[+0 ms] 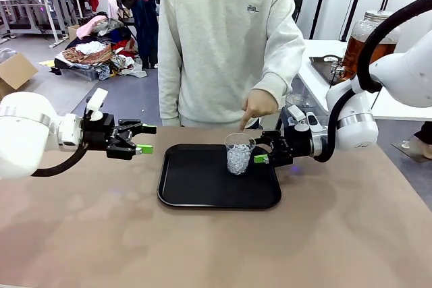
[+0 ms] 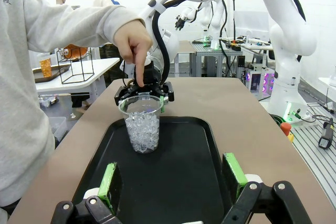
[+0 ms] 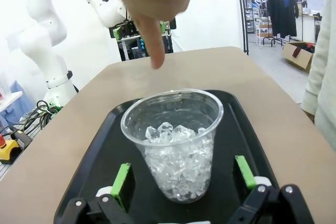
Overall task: Pour the drink into the iced cup.
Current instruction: Pick up the iced cup indicated by the human and present it to them.
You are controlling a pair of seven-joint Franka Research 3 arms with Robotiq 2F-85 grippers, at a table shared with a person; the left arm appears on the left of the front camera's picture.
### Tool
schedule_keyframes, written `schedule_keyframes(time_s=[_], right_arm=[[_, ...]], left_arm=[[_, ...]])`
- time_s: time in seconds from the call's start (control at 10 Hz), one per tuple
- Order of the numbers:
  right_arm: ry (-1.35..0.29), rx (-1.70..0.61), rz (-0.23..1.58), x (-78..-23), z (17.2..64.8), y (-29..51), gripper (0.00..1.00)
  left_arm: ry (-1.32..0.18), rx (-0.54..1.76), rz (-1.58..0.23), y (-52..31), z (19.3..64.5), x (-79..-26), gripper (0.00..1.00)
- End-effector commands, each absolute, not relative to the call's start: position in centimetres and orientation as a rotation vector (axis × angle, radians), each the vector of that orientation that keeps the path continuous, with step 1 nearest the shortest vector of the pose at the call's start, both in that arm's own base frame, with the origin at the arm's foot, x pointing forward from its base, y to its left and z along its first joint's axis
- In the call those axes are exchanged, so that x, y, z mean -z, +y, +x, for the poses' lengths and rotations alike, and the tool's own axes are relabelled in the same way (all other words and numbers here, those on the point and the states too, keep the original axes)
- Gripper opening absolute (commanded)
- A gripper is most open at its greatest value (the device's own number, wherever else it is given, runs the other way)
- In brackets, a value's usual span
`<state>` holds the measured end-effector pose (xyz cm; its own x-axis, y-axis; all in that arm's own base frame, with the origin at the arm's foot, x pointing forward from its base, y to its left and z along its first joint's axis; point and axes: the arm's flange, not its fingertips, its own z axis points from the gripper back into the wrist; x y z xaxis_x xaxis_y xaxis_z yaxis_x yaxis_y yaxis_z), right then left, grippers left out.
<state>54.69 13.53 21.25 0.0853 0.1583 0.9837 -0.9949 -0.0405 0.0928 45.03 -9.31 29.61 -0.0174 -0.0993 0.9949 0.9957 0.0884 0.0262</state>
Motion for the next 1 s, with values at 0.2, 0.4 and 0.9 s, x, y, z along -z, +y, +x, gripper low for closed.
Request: schedule_keyframes(time_s=[0.2, 0.4, 0.9], right_arm=[[-1.024, -1.279, 1.199, -21.1, 54.9, 14.7, 1.00], [-1.023, -1.283, 1.200, -20.9, 54.7, 15.3, 1.00], [-1.010, -1.302, 1.201, -20.1, 54.7, 16.6, 1.00]], left_arm=[[-1.199, 1.208, -1.059, -9.3, 45.0, -29.7, 1.00], [-1.199, 1.208, -1.059, -9.3, 45.0, -29.7, 1.00], [-1.199, 1.208, -1.059, -9.3, 45.0, -29.7, 1.00]])
